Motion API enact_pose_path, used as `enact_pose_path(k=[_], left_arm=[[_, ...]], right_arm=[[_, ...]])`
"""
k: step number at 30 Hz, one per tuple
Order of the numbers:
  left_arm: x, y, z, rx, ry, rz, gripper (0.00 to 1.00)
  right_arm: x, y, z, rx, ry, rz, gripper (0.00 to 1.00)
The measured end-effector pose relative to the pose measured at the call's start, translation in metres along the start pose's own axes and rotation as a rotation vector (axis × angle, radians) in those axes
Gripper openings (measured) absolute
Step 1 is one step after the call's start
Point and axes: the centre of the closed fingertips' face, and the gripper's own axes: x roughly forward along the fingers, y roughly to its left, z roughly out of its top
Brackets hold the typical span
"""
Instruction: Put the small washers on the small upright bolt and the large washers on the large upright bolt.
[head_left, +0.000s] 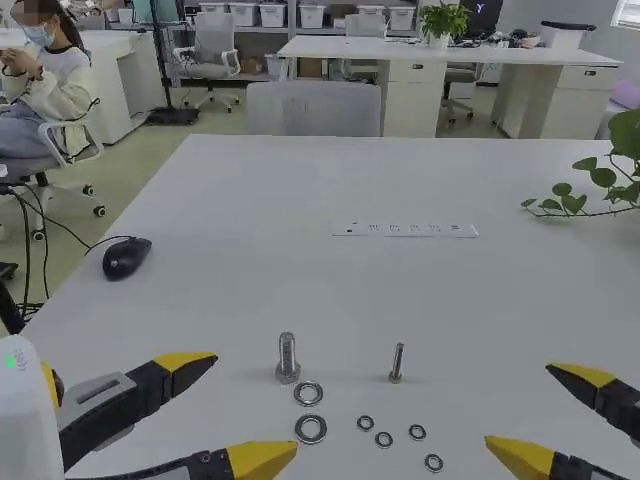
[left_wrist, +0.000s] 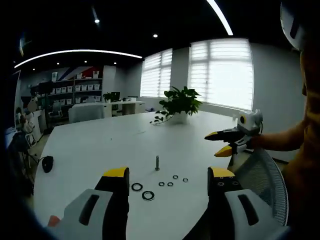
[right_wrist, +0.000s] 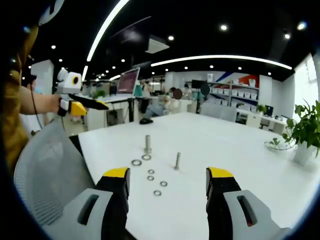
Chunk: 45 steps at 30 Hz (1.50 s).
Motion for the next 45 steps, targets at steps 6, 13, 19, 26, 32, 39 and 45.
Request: enact_pose_path(k=[6,13,19,26,32,39,45], left_arm=[[0.0010,-0.0019,0.0006,0.002,0.000,-0.001,0.62],[0.0012,-0.0037,0.0007,0.000,0.000,-0.005,0.62],[0.0007,-0.0038,0.0010,0.000,0.000,-0.006,0.62],[0.0008,-0.0032,0.0020,0.002,-0.001,-0.006,0.62],[0.0003,-0.0042,0.0012,0.000,0.001,-0.008,0.62],[-0.0006,-0.0053,0.0014,0.002,0.000,-0.009,0.62],[-0.0009,-0.0074,0.0012,0.008,0.004,-0.012,0.62]], right_arm=[[-0.0001,0.0017,-0.0004,0.001,0.004,0.005,0.63],[-0.0004,0.0035,-0.0034,0.000,0.010,0.011,0.62],[-0.0001,0.0043,-0.0029,0.000,0.010,0.012,0.62],[0.0017,0.0044,-0.0026,-0.003,0.010,0.016,0.62],[0.0015,0.0062,-0.0041,-0.001,0.014,0.019,0.62],[0.0004,0.0091,-0.0037,-0.007,0.018,0.024,0.63],[-0.0007,0.0093,-0.0030,-0.010,0.018,0.023,0.62]])
